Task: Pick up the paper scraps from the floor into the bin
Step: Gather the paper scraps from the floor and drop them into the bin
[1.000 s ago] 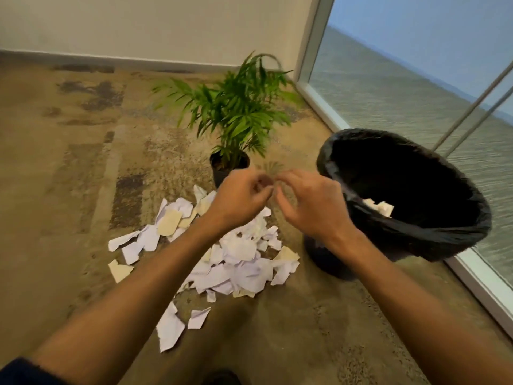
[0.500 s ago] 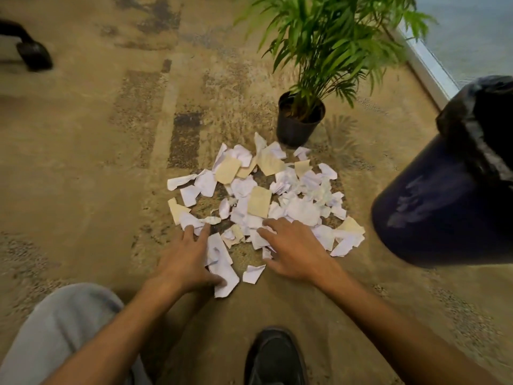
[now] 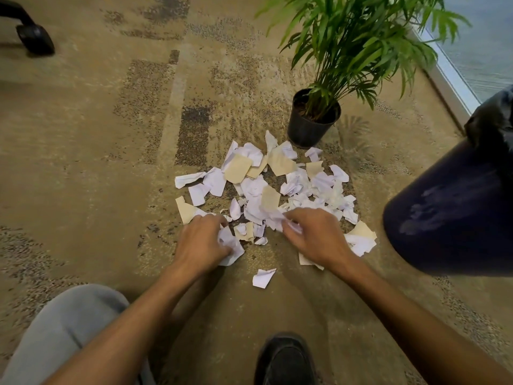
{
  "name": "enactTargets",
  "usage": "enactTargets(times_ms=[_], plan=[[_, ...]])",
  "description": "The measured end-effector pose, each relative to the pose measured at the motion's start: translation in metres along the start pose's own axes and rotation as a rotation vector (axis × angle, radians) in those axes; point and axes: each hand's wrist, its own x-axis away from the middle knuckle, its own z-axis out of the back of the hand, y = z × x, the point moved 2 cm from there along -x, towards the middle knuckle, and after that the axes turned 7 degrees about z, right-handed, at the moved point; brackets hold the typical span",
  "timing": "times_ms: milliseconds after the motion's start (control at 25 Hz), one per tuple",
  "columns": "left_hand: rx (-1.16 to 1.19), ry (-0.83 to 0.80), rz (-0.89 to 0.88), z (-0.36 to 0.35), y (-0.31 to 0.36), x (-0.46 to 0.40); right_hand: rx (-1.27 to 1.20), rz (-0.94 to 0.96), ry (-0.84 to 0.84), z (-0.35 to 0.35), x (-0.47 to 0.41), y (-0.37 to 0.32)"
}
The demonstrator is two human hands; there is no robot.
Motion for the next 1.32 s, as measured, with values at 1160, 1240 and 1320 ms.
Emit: enactTargets(times_ms=[1160,1240,1320], plan=[[0.453,-0.005,0.293,0.016,-0.022,-0.042,0.062,-0.160,0.017,0.002,-0.076,0.010],[0.522,0.026,0.268,0.018,-0.018,-0.043,0.074,-0.128,0.062,0.004,-0.086,0.013],[0.592,0.049,0.225,0.021,-0.013,-0.043,0.169,-0.028,0.070,-0.003,-0.100,0.011]])
